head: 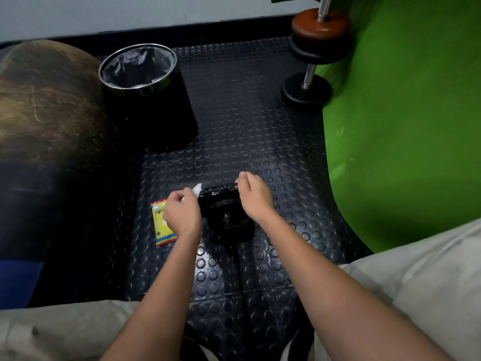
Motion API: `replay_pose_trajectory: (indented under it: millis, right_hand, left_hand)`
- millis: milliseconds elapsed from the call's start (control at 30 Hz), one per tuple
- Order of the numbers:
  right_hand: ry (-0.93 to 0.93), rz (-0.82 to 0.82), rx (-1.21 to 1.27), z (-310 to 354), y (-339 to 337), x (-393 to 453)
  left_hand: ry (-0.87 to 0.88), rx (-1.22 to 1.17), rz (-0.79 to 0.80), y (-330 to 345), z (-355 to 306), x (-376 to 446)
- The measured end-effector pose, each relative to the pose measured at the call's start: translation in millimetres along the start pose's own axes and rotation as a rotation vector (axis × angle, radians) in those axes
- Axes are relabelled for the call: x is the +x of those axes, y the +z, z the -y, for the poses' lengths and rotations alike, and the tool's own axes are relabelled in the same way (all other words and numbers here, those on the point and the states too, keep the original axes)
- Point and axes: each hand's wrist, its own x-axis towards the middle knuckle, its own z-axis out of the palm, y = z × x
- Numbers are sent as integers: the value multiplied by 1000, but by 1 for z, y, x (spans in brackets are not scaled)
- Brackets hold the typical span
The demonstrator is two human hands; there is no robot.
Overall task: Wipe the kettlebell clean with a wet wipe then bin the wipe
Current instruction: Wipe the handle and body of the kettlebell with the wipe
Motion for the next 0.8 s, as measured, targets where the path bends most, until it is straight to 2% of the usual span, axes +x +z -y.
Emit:
replay_pose_trajectory:
  millis: [67,233,300,367,500,600,667,700,800]
  right_hand:
    - [-4,-6,-3,0,0,0]
    - [0,-10,-1,0,0,1]
    - [-4,-5,1,-1,0,0]
    - [-9,-3,-2,-1,-1,0]
    - [-11,8,4,-1,-2,0]
    - [-15,14,6,-1,-1,0]
    - [-15,11,10,-1,-1,0]
    - [-16,8,11,-1,-1,0]
    - [-15,1,10,-1,0,0]
  left_hand:
    - [150,95,18,4,-5,-10]
    - [674,228,32,12,8,-25]
    - [768,235,46,14,23,-24]
    - [750,204,47,15,32,-21]
    - [530,60,32,15,34,-16]
    - [95,-112,104,15,38,-1]
    - [-256,-303,238,13,38,10]
    - [-360,-368,302,10,38,12]
    - [-419,-461,428,8,40,15]
